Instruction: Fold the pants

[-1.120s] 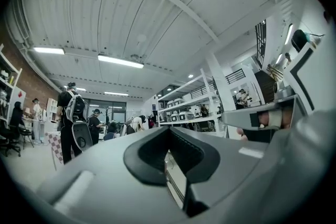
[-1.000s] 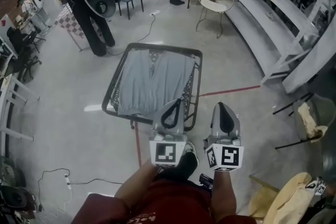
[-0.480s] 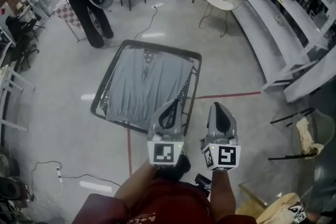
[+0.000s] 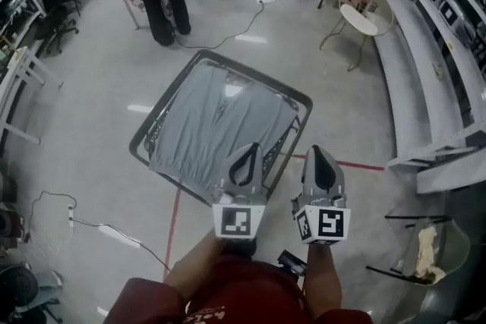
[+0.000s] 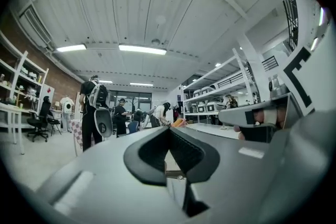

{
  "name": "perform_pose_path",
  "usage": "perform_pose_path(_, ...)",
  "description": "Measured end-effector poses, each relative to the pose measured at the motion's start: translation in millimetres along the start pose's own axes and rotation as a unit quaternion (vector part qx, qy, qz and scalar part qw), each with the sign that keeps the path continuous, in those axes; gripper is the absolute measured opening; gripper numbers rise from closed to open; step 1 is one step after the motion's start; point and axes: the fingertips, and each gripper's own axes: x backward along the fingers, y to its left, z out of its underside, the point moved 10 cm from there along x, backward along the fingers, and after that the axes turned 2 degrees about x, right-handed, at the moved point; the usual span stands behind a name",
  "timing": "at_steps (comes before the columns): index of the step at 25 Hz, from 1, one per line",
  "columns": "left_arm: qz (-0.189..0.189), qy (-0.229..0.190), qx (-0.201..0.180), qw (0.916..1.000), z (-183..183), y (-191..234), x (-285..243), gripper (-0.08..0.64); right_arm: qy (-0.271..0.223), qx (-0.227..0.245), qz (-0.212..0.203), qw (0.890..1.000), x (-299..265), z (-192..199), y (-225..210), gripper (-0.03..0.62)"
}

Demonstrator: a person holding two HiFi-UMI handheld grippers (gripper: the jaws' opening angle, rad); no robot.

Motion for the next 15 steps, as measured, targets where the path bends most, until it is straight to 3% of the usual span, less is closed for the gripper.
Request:
perform_pose_path(8,-0.081,0.005,-0.016,0.9966,-10,24,-21,0.006,-0.007,0.006,-0.078,0.997,-61,-13,-6,0.002)
perform_pose_path(15,-0.162,0.006,-0.029,0.9864,-17,45,-14,0.006,-0.019,0.013,-0.145,0.989,-100,-23,0,0.002)
